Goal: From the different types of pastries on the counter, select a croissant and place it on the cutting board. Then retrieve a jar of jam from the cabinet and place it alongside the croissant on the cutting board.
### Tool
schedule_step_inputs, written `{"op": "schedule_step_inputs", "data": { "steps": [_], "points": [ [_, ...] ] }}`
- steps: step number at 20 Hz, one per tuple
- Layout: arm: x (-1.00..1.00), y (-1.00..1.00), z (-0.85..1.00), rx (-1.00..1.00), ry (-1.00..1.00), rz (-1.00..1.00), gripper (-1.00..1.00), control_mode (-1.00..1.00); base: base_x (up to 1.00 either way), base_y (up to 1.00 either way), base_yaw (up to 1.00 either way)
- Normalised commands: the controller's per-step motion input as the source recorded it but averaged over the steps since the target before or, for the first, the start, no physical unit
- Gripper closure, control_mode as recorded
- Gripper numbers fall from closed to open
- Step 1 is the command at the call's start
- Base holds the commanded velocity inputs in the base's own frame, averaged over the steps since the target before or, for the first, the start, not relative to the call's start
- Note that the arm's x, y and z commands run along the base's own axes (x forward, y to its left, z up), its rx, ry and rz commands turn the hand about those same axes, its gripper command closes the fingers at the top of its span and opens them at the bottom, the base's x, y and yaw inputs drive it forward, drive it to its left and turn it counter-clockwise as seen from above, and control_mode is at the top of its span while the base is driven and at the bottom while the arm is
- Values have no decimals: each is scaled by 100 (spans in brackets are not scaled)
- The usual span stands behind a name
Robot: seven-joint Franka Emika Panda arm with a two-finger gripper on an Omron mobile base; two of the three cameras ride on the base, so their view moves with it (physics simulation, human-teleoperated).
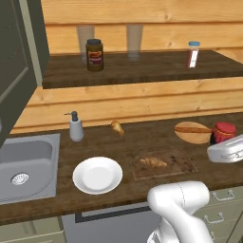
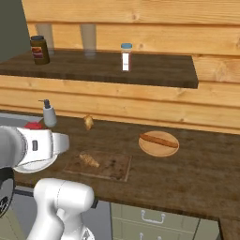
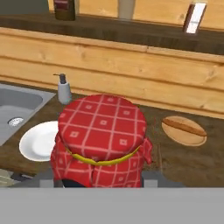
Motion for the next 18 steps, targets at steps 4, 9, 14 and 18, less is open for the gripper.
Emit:
{"op": "schedule_step_inputs", "data": {
  "steps": [4,9,14,18],
  "points": [
    [59,-1,-62,-2,6,21,100,-100,0,0,0],
    [7,-8,-84,0,1,26,100,-100,0,0,0],
    [12,-3,-68,0,0,25,100,-100,0,0,0],
    [12,0,-4,0,0,4,100,-100,0,0,0]
  ]
}}
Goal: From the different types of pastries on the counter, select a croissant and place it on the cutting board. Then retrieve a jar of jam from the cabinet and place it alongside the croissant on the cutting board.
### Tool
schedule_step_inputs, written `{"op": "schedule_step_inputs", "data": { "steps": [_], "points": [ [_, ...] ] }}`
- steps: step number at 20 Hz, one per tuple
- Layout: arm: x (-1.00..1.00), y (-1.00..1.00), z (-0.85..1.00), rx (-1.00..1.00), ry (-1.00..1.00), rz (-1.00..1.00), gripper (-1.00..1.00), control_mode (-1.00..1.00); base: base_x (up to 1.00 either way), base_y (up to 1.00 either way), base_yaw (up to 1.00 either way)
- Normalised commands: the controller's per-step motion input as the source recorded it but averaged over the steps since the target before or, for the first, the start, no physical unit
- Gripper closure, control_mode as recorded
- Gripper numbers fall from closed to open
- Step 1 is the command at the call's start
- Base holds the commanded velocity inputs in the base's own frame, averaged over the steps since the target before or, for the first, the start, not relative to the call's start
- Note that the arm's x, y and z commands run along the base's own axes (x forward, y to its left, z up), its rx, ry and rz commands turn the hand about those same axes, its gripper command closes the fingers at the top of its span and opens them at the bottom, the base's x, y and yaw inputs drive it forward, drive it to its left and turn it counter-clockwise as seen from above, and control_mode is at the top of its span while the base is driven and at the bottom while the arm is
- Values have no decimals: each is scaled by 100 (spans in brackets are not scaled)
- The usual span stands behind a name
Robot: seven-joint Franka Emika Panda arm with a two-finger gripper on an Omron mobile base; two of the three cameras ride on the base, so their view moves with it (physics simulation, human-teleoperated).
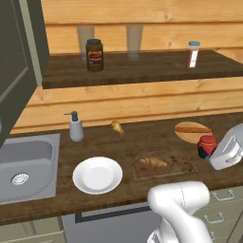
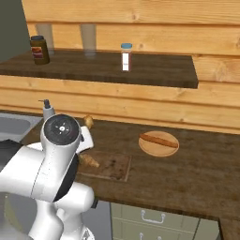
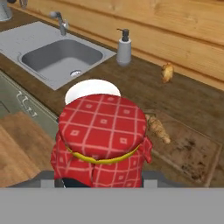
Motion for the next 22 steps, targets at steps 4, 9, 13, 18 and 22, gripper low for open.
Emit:
{"op": "schedule_step_inputs", "data": {
  "steps": [4,9,13,18,22],
  "points": [
    [18,-31,-48,8,0,7,100,-100,0,0,0],
    [26,-29,-38,8,0,6,100,-100,0,0,0],
    [28,-19,-37,4,0,7,100,-100,0,0,0],
    [42,-15,-30,1,0,8,100,-100,0,0,0],
    [43,-7,-33,1,0,9,100,-100,0,0,0]
  ]
}}
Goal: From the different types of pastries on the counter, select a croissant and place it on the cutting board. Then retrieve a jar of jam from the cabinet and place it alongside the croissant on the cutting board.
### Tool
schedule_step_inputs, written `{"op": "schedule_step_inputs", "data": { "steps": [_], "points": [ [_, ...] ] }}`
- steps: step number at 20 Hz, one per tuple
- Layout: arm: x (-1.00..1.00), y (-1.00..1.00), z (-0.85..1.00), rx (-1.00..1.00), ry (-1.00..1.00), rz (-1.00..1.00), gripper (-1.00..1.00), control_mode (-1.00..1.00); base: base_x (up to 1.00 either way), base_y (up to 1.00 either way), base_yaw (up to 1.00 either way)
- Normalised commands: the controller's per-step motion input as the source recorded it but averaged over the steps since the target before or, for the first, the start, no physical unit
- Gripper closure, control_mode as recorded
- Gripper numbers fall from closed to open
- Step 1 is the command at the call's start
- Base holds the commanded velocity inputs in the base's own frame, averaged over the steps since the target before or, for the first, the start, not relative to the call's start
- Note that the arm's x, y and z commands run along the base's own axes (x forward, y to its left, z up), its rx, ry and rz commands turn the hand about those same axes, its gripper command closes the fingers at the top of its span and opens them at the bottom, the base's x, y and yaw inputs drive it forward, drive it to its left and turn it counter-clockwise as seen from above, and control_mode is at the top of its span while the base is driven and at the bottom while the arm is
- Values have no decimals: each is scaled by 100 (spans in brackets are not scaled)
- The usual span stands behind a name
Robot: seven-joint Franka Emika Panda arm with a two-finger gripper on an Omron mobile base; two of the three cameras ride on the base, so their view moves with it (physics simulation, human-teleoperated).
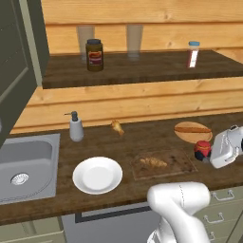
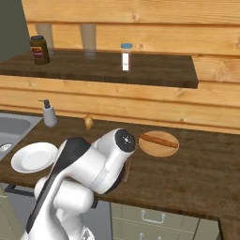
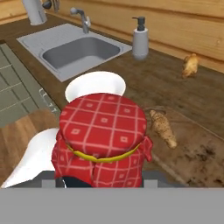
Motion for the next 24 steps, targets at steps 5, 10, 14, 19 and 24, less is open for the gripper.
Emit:
{"op": "schedule_step_inputs", "data": {
  "steps": [5,10,14,19,24],
  "points": [
    [39,-6,-38,0,0,10,100,-100,0,0,0],
    [43,-5,-30,0,0,9,100,-100,0,0,0],
    [41,-8,-28,0,0,8,100,-100,0,0,0],
    [32,-13,-27,0,0,7,100,-100,0,0,0],
    [31,-3,-23,0,0,7,100,-100,0,0,0]
  ]
}}
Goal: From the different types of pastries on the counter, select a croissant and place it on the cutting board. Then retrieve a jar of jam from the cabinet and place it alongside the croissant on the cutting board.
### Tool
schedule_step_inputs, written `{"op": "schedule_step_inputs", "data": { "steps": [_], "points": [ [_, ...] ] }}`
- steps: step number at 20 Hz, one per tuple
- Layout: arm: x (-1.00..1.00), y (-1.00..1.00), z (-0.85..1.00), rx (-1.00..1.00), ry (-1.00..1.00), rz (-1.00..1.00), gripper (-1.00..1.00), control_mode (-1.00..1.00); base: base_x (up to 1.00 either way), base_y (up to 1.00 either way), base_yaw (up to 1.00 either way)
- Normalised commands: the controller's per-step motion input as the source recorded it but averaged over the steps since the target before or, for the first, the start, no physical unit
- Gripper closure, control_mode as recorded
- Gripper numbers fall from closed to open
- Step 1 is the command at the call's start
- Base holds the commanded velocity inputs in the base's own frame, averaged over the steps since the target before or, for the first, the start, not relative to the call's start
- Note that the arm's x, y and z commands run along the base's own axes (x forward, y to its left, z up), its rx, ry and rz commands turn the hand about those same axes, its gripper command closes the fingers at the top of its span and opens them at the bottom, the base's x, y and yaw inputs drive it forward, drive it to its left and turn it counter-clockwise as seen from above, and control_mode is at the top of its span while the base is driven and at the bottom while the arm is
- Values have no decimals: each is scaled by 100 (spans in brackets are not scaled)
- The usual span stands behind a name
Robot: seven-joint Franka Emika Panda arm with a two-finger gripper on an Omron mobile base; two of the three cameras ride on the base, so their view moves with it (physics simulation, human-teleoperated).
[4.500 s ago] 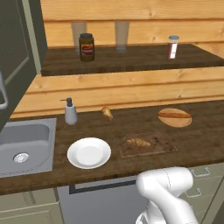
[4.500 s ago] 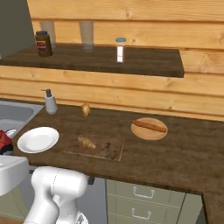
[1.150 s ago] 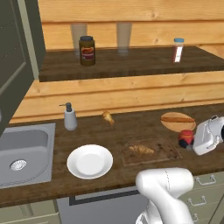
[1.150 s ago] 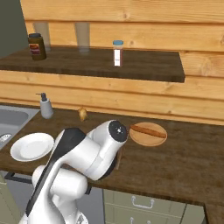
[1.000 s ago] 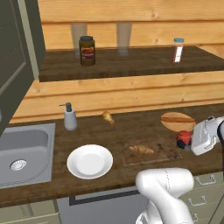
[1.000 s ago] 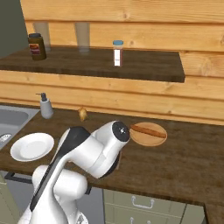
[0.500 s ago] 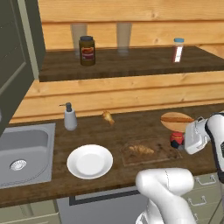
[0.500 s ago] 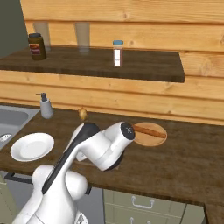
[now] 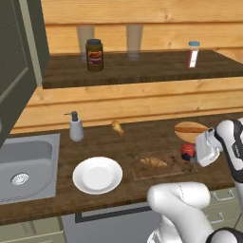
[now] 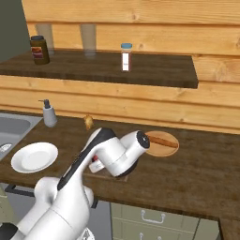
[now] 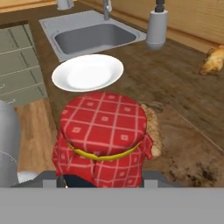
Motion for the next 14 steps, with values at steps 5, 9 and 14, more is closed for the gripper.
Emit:
{"op": "schedule_step_inputs", "data": {
  "steps": [5,9,14],
  "points": [
    [25,0,-29,1,0,5,100,-100,0,0,0],
    [29,0,-31,2,0,4,100,-100,0,0,0],
    [41,0,-26,1,0,4,100,-100,0,0,0]
  ]
}}
